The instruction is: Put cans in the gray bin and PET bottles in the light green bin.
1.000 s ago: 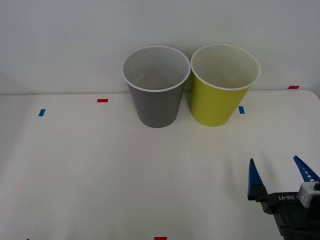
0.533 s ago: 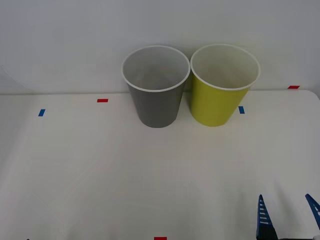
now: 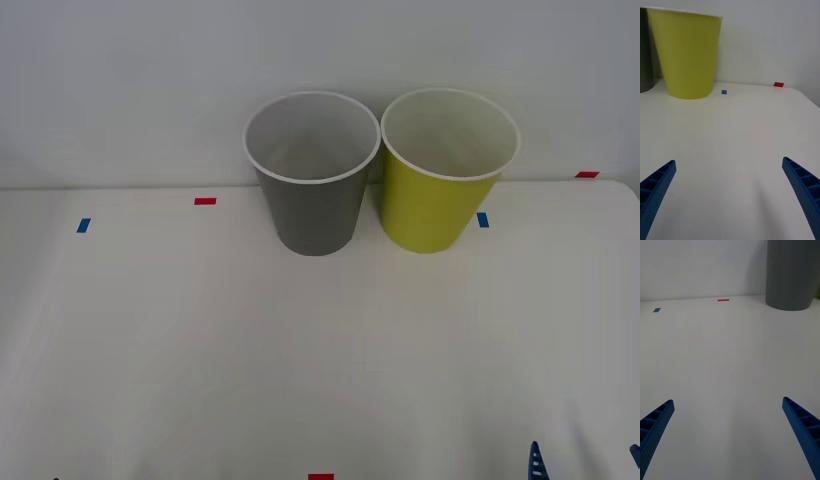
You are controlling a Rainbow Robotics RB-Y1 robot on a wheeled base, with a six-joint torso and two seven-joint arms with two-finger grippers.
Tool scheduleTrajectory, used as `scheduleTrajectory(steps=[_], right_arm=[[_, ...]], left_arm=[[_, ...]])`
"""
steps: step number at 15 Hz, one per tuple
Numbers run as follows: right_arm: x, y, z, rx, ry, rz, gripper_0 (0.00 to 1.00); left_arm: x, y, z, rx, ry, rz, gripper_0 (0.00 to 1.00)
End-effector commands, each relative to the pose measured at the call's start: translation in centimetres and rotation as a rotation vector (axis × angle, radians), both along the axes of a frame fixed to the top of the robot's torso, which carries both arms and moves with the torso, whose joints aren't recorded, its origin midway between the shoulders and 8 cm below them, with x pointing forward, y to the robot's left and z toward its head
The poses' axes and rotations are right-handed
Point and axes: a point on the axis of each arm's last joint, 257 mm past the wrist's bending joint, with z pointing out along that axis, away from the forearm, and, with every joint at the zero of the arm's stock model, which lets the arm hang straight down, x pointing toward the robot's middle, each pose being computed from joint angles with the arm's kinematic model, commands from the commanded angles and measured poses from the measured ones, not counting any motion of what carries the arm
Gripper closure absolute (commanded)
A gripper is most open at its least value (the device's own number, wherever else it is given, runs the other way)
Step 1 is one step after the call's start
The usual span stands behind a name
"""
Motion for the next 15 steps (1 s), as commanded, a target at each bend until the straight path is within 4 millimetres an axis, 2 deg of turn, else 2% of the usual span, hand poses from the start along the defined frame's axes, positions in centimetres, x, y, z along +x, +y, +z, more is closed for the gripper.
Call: scheduleTrajectory(steps=[1,6,15], right_arm=[[-0.87,0.68,-0.62,0.018,0.025,0.006,0.02],[-1.80,0.66,-1.20,0.018,0.051,0.003,0.02],[-1.80,0.66,-1.20,0.018,0.051,0.003,0.02]], left_arm=[[0.00,0.00,0.00,0.000,0.000,0.000,0.00],[0.00,0.00,0.00,0.000,0.000,0.000,0.00],[0.00,0.00,0.00,0.000,0.000,0.000,0.00]])
